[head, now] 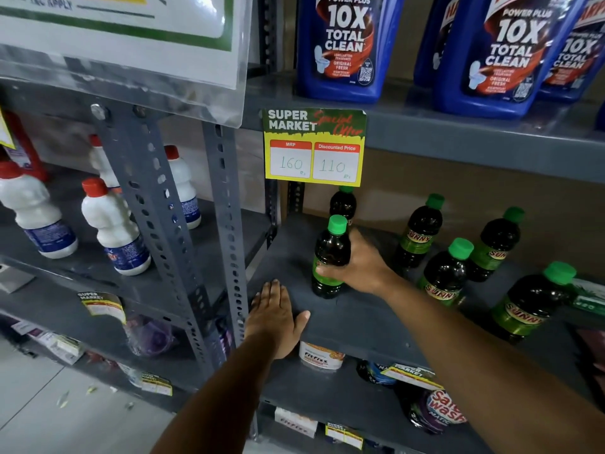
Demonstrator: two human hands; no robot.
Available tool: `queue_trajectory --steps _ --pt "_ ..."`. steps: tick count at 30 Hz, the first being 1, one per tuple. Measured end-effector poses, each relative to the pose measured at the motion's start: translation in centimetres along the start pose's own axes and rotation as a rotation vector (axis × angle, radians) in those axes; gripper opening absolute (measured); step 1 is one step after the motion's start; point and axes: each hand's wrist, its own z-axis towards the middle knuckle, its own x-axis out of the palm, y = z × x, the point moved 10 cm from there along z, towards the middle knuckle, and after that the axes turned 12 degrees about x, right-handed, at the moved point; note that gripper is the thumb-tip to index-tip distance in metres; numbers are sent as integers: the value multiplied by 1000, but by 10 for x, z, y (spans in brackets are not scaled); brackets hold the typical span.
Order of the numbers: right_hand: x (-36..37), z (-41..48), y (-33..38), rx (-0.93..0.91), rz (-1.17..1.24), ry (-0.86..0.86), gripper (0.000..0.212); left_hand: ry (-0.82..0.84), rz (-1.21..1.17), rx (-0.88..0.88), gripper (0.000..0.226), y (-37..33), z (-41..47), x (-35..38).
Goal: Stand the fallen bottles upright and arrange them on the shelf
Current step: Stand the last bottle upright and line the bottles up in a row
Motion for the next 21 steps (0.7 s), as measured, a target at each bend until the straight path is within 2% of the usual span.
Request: queue_trajectory --steps 4,9,21 --pt "17 -1 -34 80 42 85 89 -27 12 24 81 2 6 -6" --pt "24 -4 -49 50 5 21 64 -96 30 43 71 2 8 -7" --pt "46 -51 -61 34 10 102 69 -84 21 42 71 4 10 -5"
